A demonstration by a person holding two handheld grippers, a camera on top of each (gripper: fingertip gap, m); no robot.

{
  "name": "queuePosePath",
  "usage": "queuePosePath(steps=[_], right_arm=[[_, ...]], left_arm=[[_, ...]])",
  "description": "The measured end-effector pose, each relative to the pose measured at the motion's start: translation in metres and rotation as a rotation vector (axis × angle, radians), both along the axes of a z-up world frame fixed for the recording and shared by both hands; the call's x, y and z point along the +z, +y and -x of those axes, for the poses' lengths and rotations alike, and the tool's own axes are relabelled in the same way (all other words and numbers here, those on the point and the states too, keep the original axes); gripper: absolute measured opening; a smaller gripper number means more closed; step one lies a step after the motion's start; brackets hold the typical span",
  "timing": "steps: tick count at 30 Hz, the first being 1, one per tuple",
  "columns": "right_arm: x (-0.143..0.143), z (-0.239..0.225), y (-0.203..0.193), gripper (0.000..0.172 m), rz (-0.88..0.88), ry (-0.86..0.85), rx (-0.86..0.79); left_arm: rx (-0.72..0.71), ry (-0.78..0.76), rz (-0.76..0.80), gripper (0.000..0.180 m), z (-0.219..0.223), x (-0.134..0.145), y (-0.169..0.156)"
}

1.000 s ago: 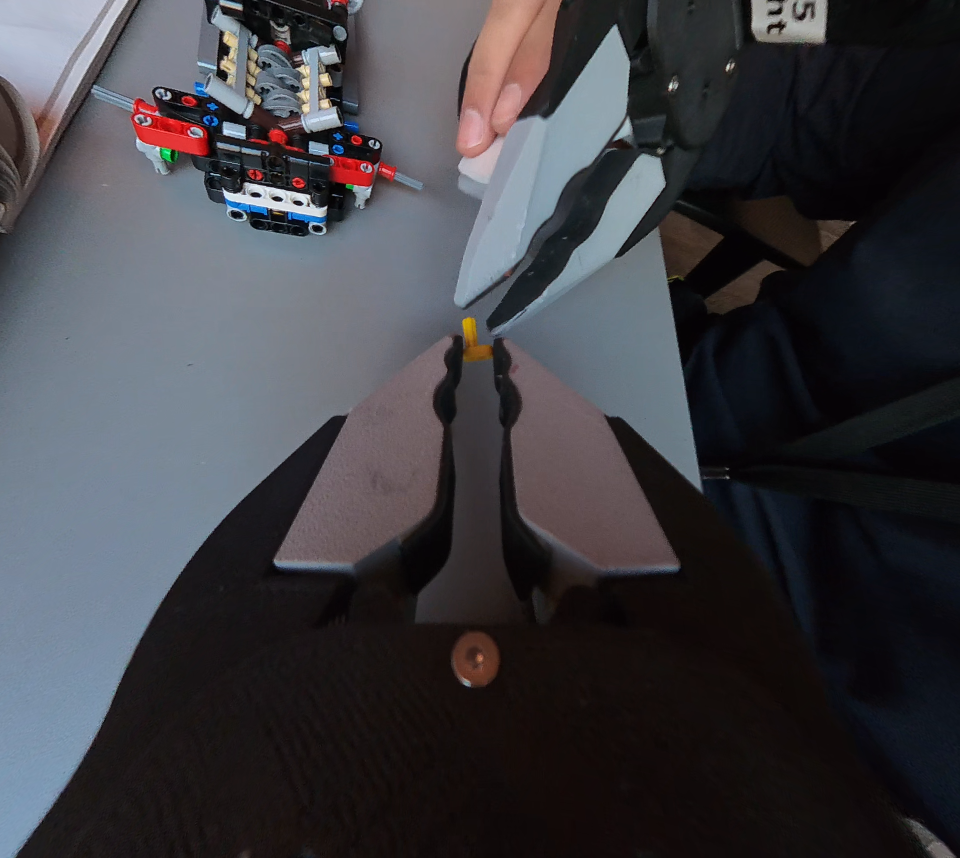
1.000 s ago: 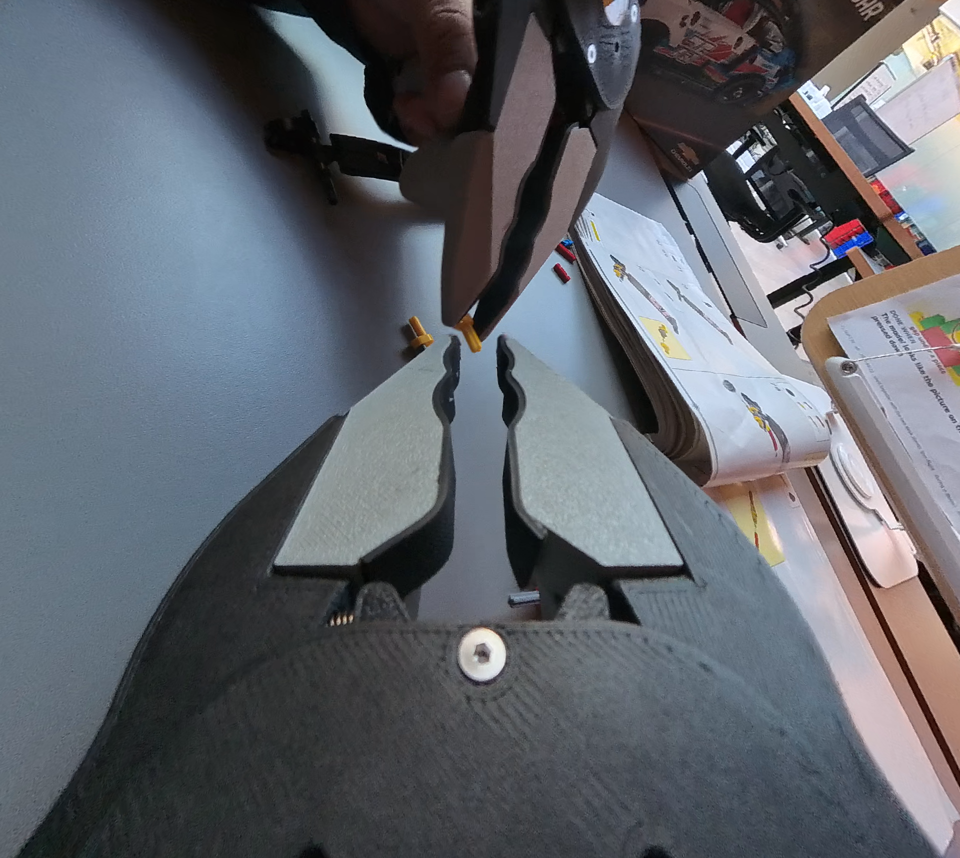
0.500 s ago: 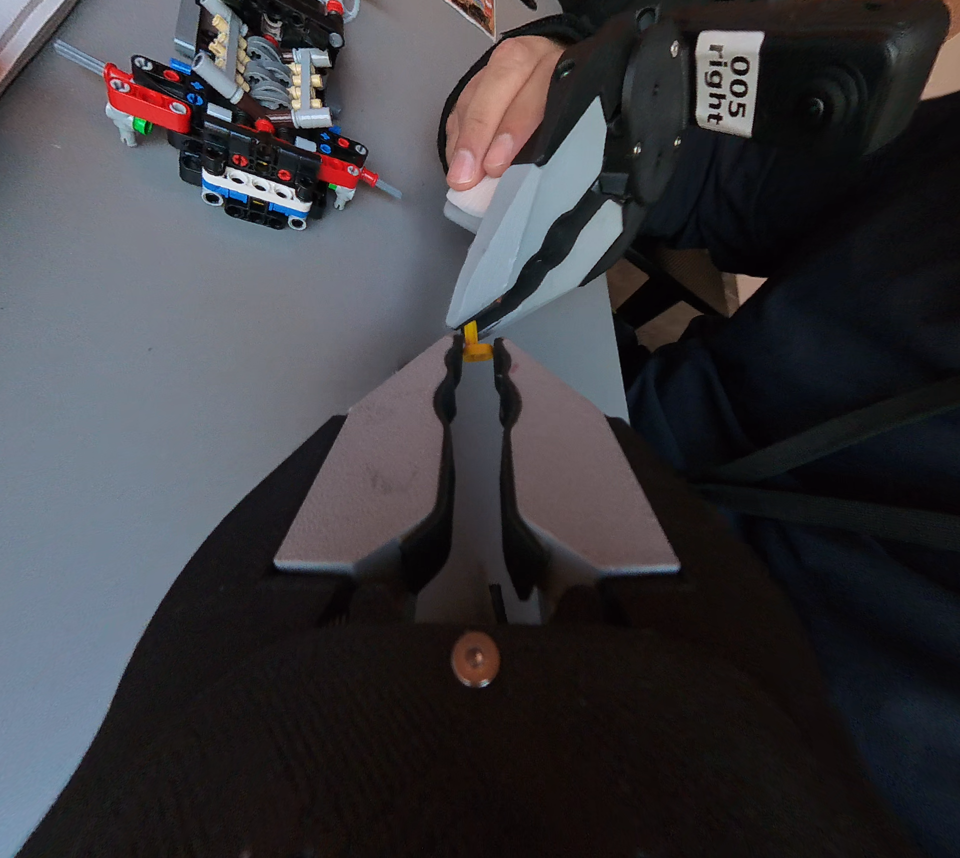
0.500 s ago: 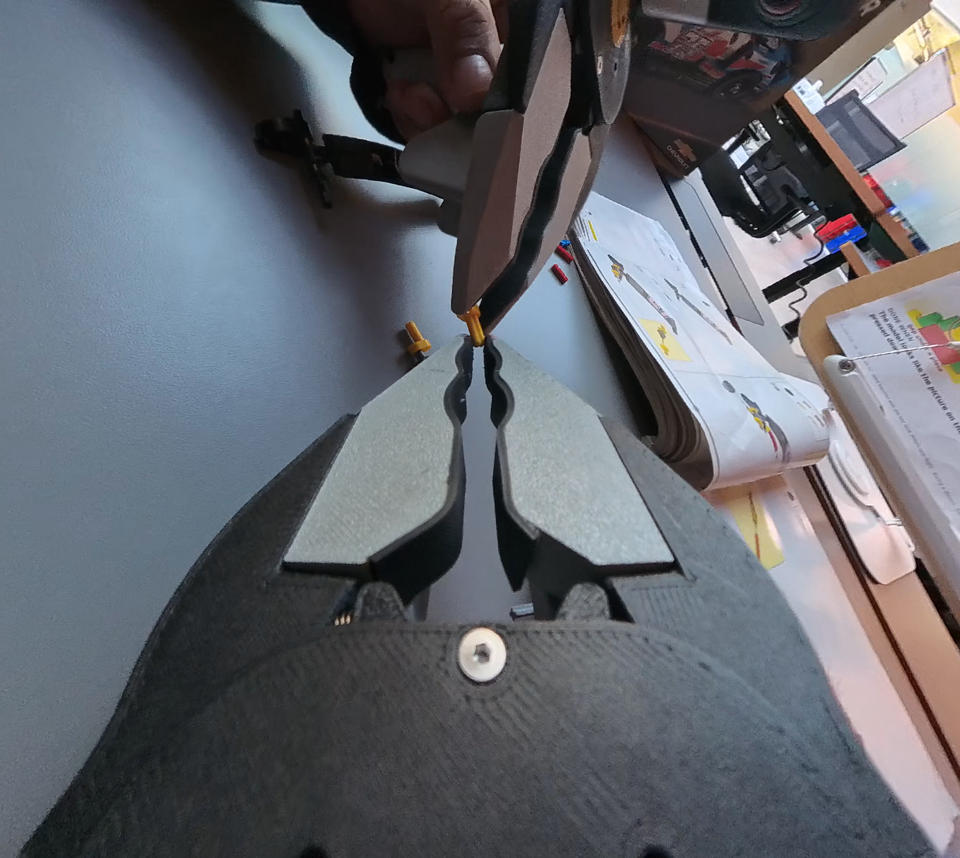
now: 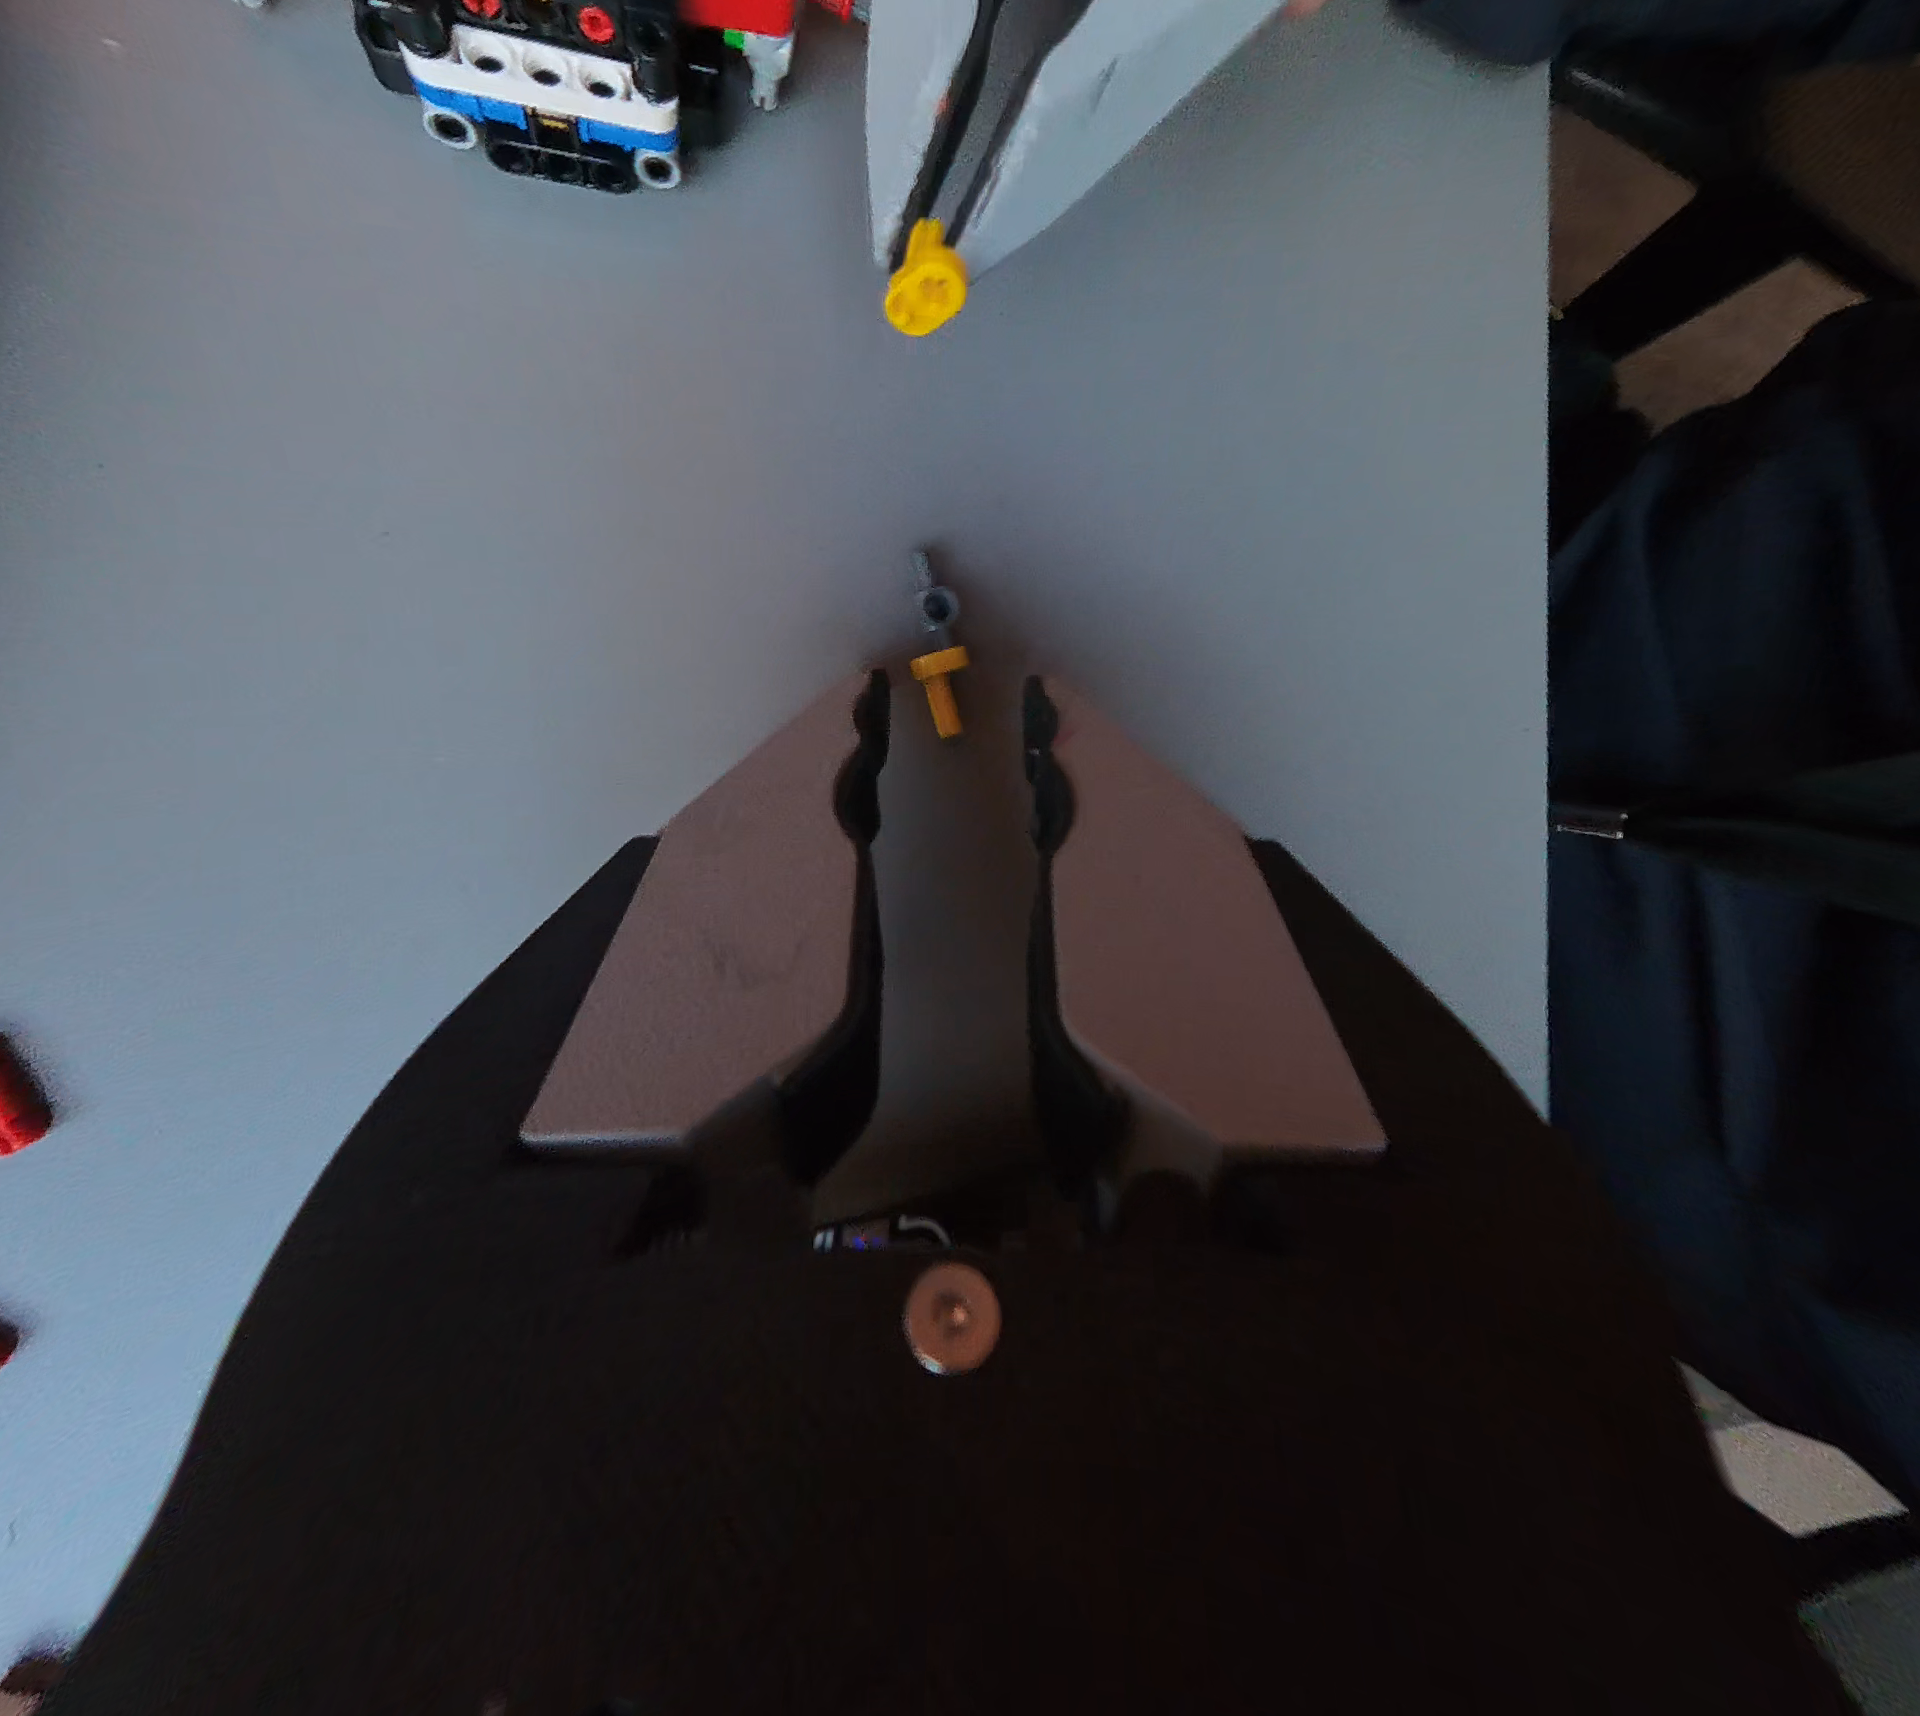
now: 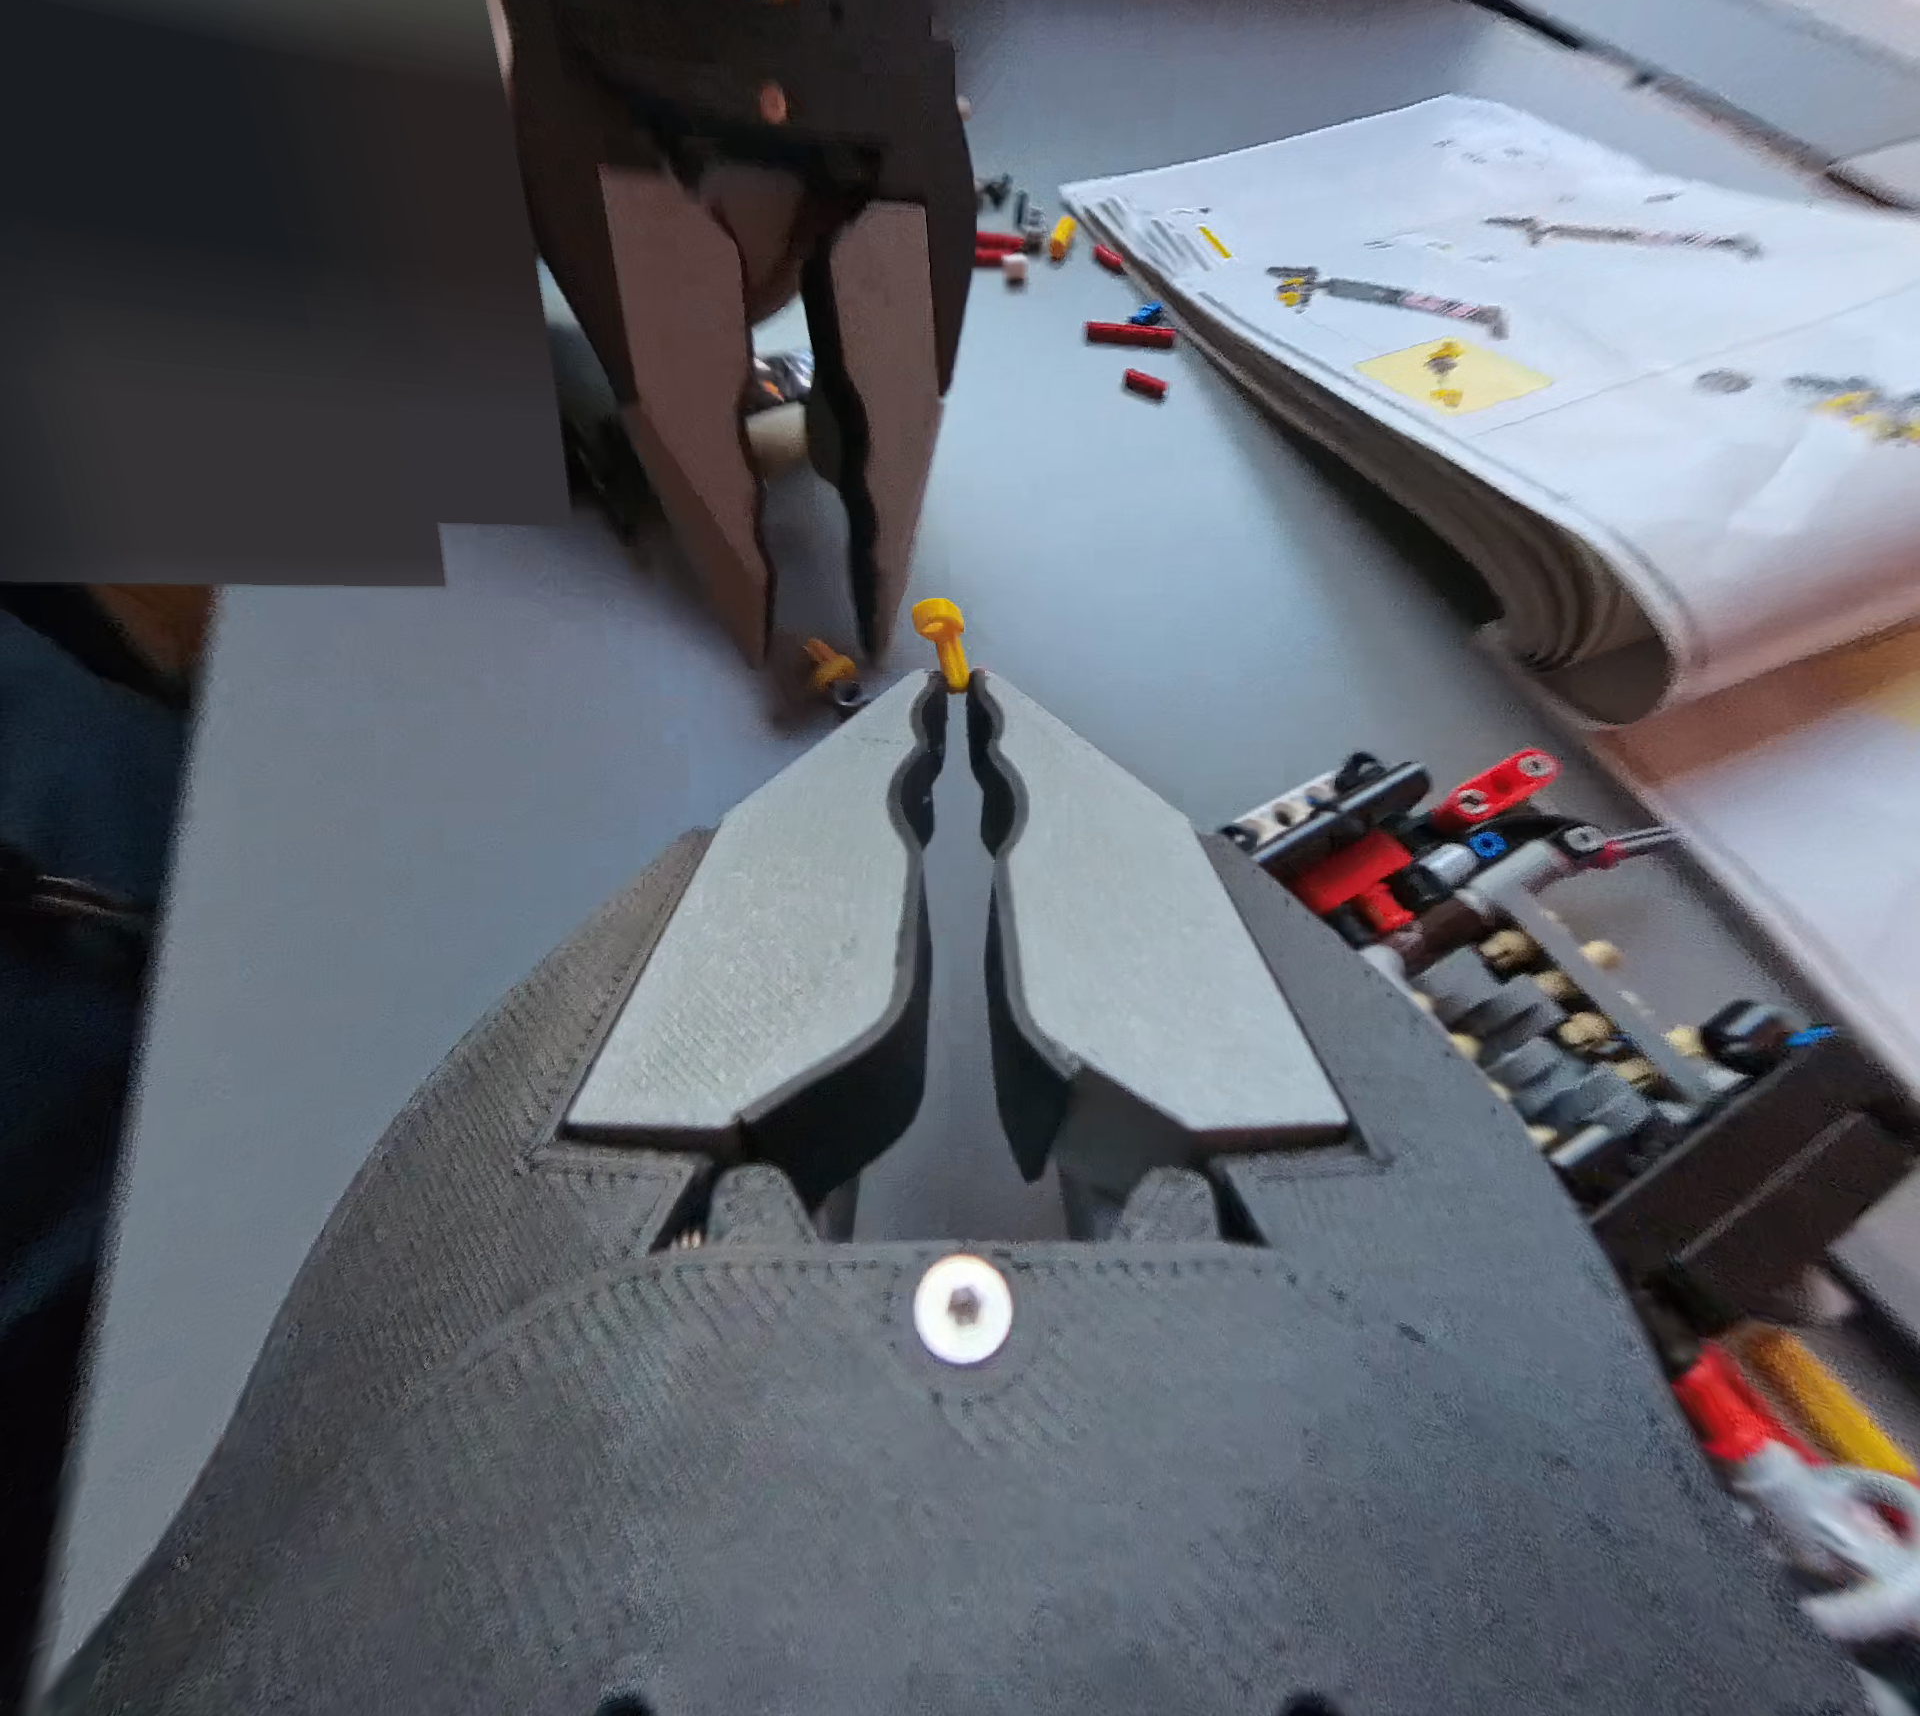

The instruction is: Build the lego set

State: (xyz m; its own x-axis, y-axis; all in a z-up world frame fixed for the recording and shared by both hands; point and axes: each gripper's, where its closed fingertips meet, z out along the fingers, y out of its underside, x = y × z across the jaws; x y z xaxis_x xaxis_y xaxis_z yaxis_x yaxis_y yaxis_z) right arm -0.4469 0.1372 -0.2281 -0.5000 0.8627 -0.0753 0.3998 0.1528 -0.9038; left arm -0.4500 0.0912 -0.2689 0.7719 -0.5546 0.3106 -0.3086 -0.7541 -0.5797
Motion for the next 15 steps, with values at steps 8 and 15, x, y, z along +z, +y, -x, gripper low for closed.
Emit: queuePosePath(steps=[8, 15], right_arm=[[0.047, -0.023, -0.005, 0.000, 0.818, -0.091, 0.228], [0.055, -0.030, -0.014, 0.000, 0.793, -0.054, 0.300]], left_arm=[[0.007, 0.040, -0.034, 0.003, 0.003, -0.004, 0.003], [-0.014, 0.046, -0.051, 0.002, 0.000, -0.004, 0.003]])
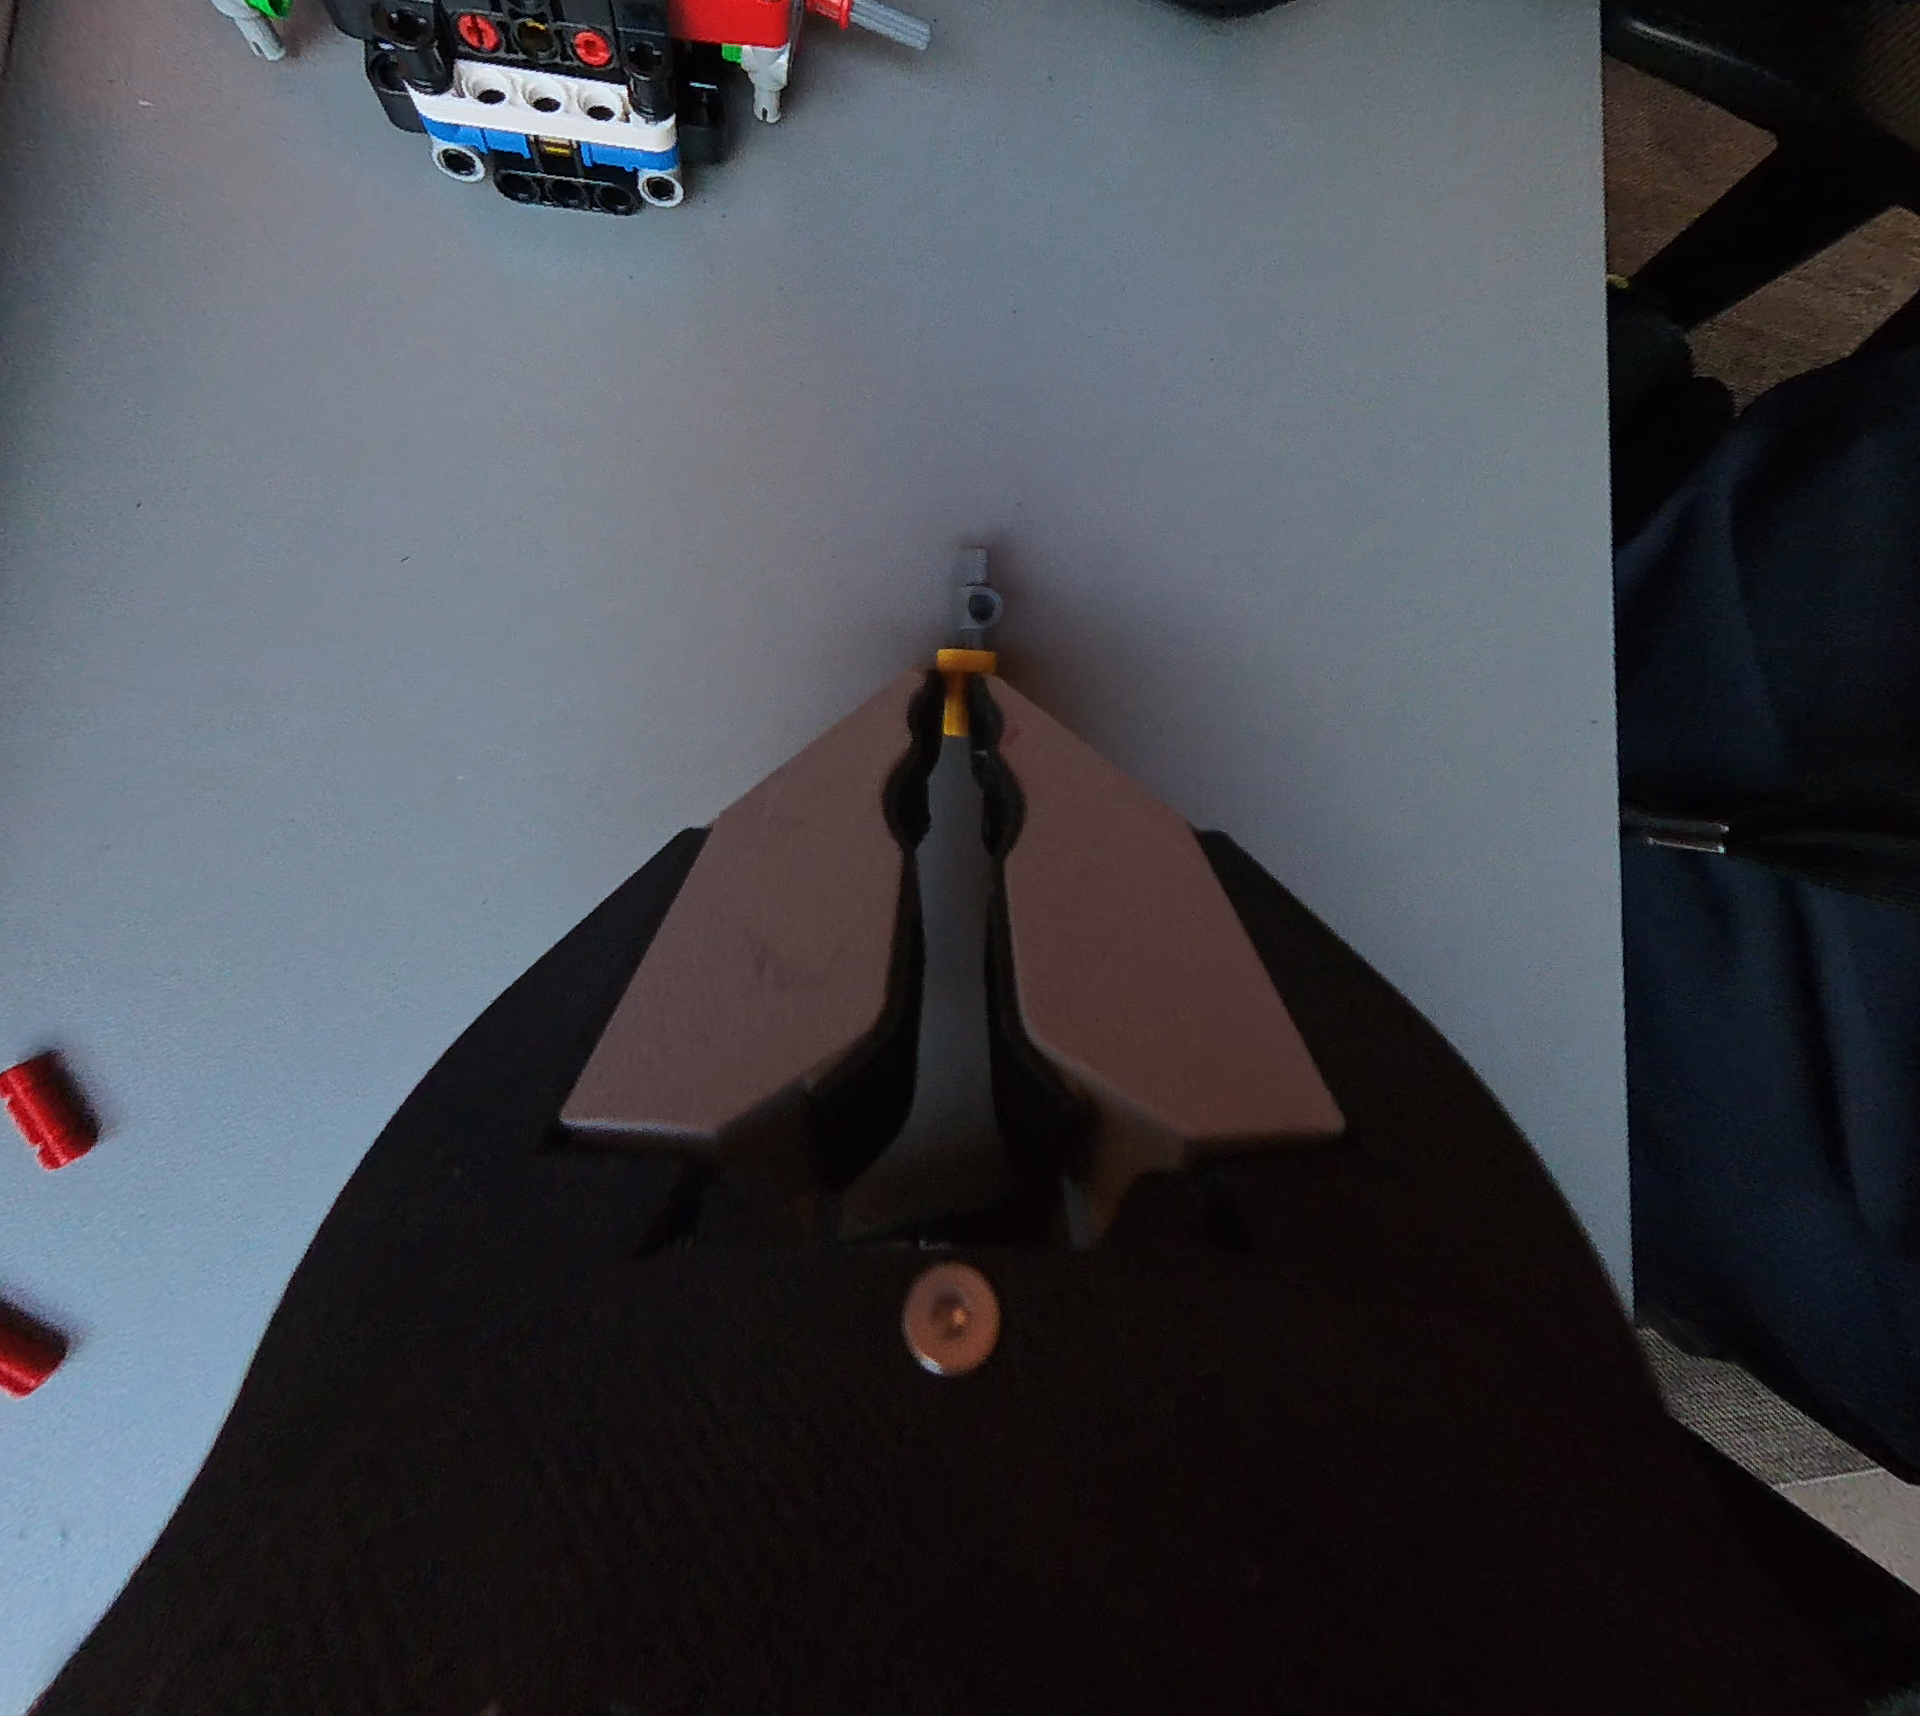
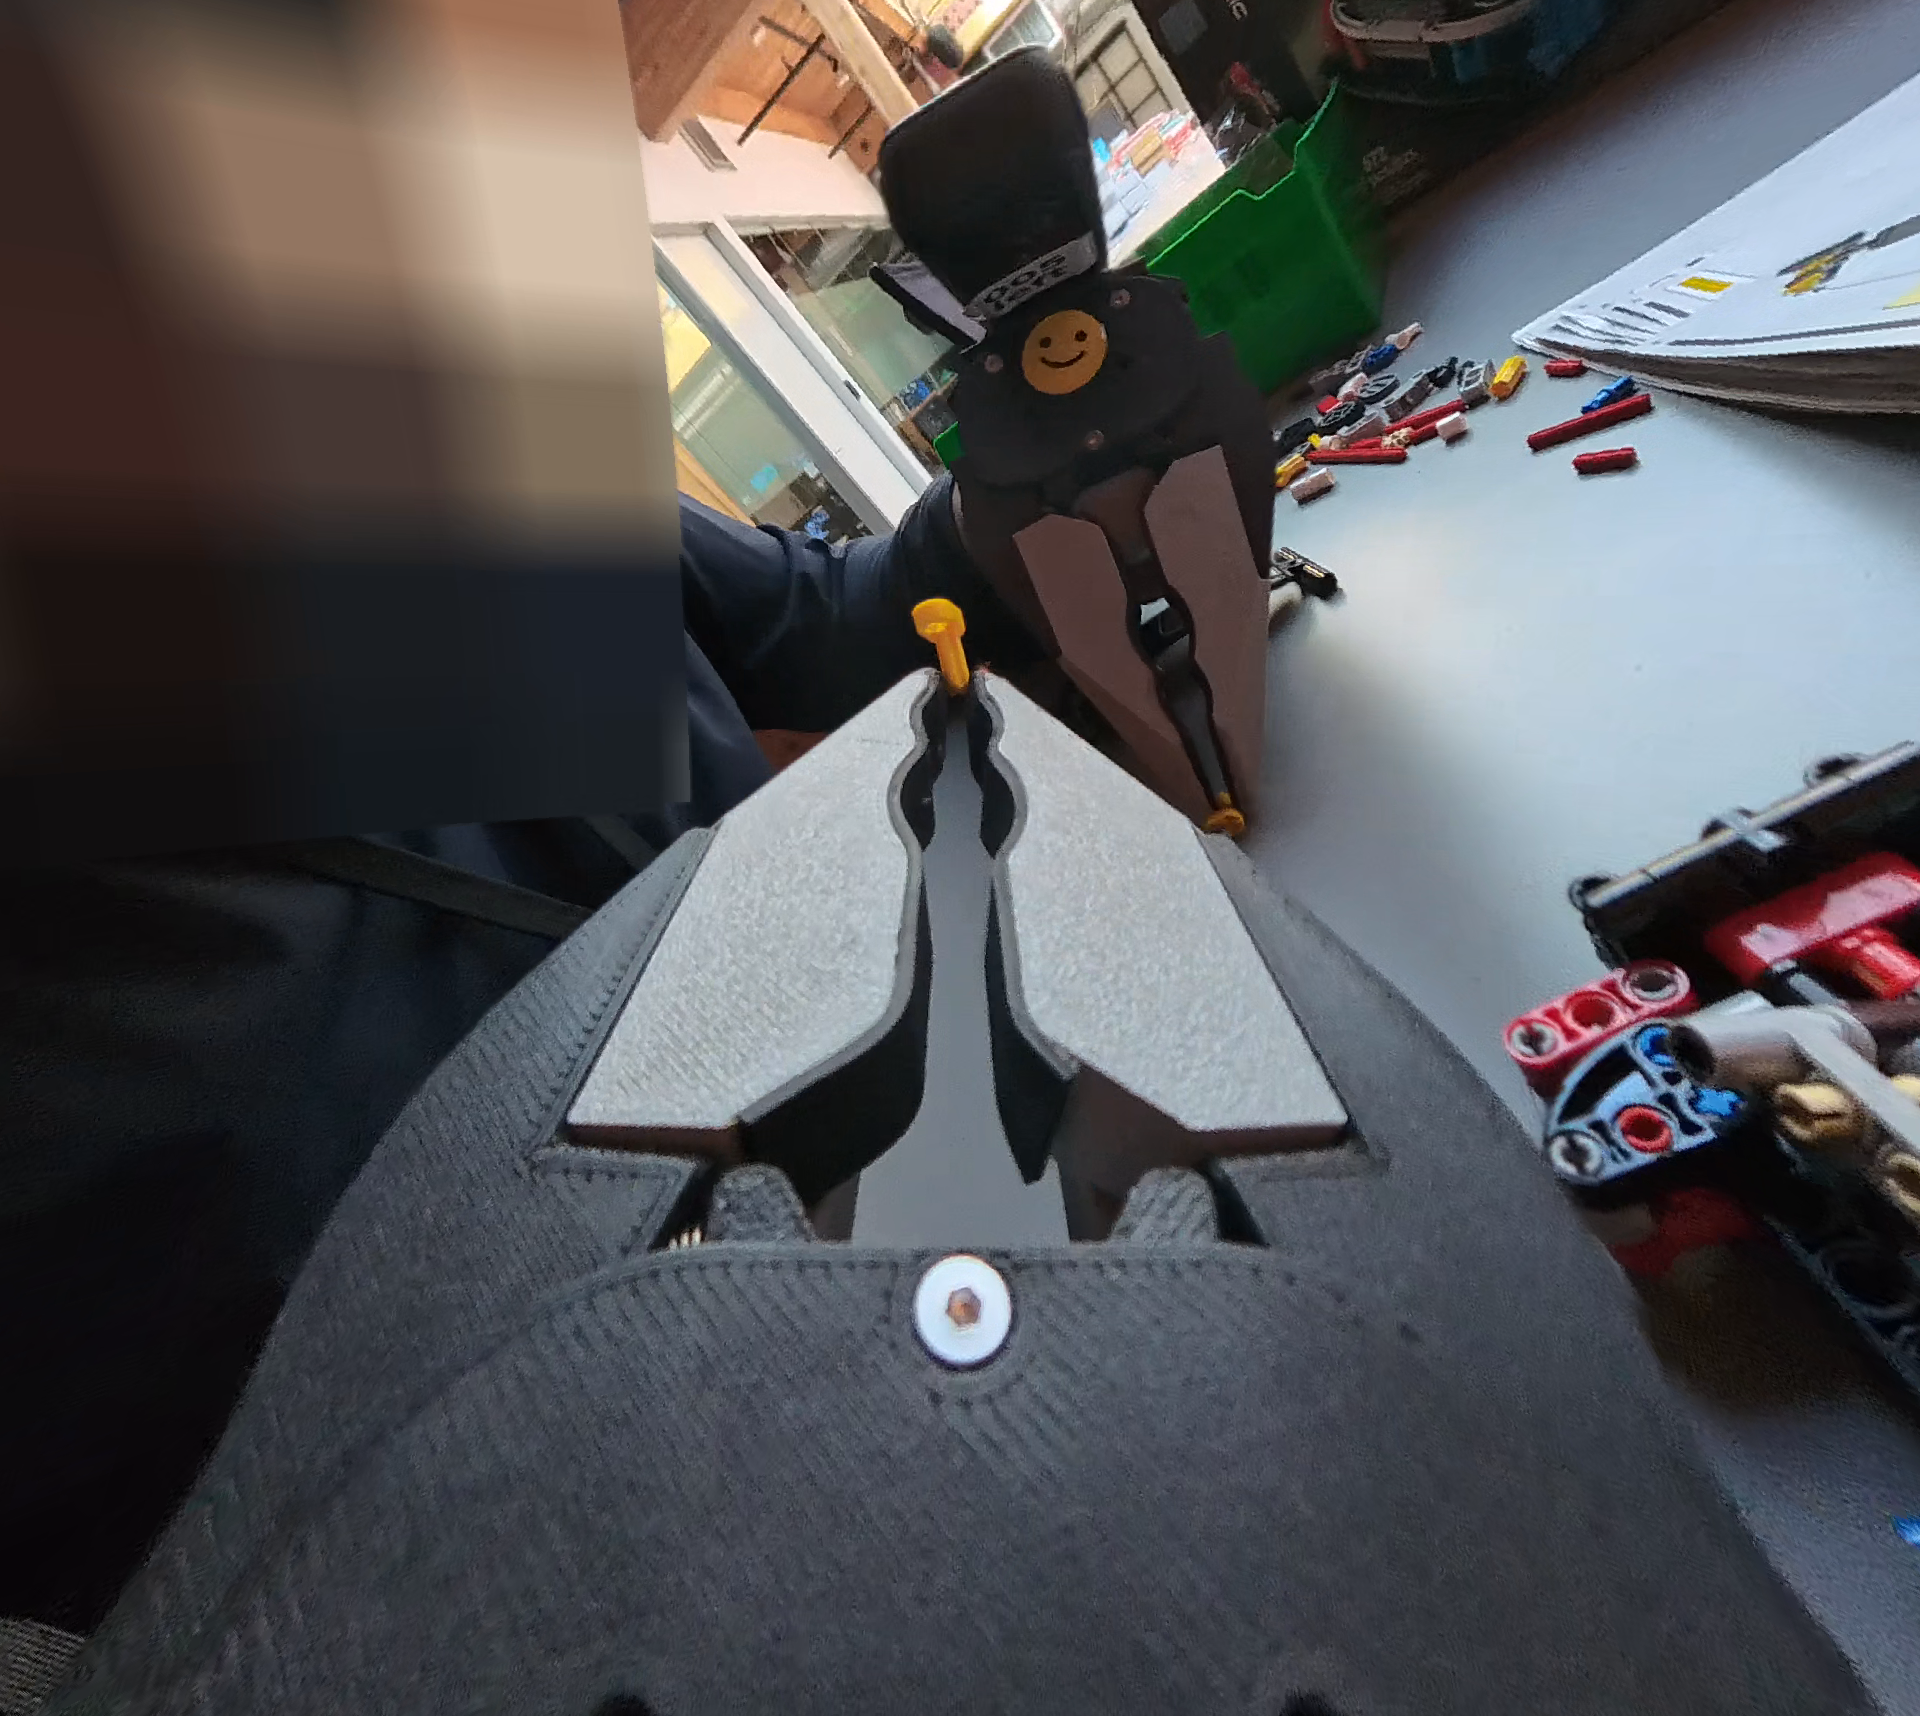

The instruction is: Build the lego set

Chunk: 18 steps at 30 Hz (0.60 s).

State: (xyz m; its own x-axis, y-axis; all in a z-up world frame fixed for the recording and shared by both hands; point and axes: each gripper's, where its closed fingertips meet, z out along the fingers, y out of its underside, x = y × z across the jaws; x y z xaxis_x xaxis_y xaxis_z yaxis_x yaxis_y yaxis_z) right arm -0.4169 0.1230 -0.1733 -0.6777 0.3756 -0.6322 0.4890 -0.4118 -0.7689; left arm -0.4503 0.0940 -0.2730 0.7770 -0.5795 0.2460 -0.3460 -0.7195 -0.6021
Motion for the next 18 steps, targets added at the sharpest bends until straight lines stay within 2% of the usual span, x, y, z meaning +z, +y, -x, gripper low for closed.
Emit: queuePosePath(steps=[5, 7, 11, 15, 18], right_arm=[[0.003, -0.003, -0.002, 0.000, -0.087, 0.073, -0.016], [-0.003, 0.000, 0.002, 0.000, -0.179, 0.082, -0.063], [-0.027, 0.007, 0.019, 0.001, -0.625, 0.169, -0.243], [-0.059, 0.005, 0.018, 0.001, -1.065, 0.239, -0.251], [-0.076, 0.007, 0.009, 0.002, -1.256, 0.281, -0.219]], left_arm=[[-0.018, -0.037, 0.010, 0.002, -0.005, 0.000, -0.002], [-0.027, -0.058, 0.022, 0.001, -0.009, 0.000, -0.003], [-0.049, -0.087, 0.039, 0.001, -0.014, 0.001, -0.007], [-0.045, -0.100, 0.044, 0.001, -0.014, 0.001, -0.007], [-0.056, -0.116, 0.065, 0.001, -0.016, 0.001, -0.010]])
